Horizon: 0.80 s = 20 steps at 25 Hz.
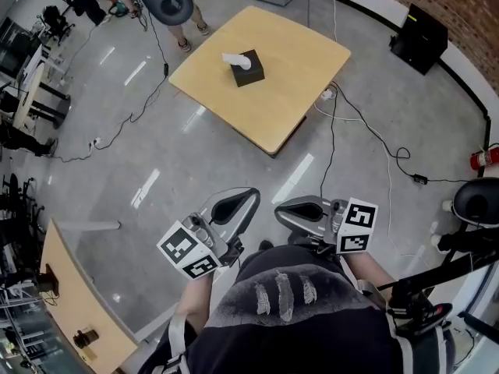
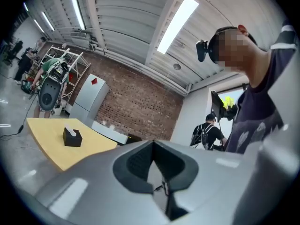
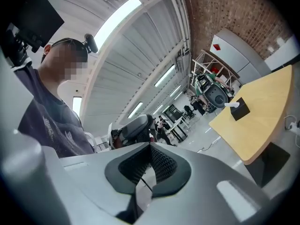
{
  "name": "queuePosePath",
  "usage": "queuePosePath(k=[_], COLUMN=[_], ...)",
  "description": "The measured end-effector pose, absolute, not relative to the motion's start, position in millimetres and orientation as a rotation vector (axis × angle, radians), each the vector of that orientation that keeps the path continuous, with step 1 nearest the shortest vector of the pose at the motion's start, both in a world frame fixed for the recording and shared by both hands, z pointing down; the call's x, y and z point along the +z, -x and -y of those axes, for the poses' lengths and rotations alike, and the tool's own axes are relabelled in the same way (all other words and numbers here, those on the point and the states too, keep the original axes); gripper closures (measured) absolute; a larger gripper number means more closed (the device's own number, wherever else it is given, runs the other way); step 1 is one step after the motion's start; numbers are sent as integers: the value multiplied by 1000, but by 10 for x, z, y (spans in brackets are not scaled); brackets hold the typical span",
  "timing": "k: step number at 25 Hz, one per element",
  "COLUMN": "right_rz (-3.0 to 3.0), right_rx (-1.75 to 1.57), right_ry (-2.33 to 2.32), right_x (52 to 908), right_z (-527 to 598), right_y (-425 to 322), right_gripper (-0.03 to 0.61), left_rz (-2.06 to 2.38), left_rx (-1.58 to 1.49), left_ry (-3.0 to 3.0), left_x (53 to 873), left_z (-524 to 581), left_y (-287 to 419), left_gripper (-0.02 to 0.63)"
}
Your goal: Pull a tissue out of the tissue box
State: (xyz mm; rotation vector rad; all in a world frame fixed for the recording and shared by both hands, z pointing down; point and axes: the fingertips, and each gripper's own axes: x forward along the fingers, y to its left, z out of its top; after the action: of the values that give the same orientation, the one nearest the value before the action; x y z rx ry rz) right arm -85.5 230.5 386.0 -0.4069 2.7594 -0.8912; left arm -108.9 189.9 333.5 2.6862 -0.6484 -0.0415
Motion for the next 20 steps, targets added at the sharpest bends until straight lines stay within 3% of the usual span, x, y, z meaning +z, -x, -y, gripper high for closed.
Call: queuePosePath(k=[9, 20], right_rz=[-2776, -2744], right_rx=[-933, -943], right_ry=[216, 221], right_x=[3890, 3948], right_z=[-2147, -1846], right_y=[433, 289], right_gripper=[581, 580], left_rz=[719, 741], left_rx=[46, 103], left_ry=[-2681, -2670], left_x=[3305, 3380], left_z=[-1671, -1384], left_y=[533, 357], left_gripper=[617, 617])
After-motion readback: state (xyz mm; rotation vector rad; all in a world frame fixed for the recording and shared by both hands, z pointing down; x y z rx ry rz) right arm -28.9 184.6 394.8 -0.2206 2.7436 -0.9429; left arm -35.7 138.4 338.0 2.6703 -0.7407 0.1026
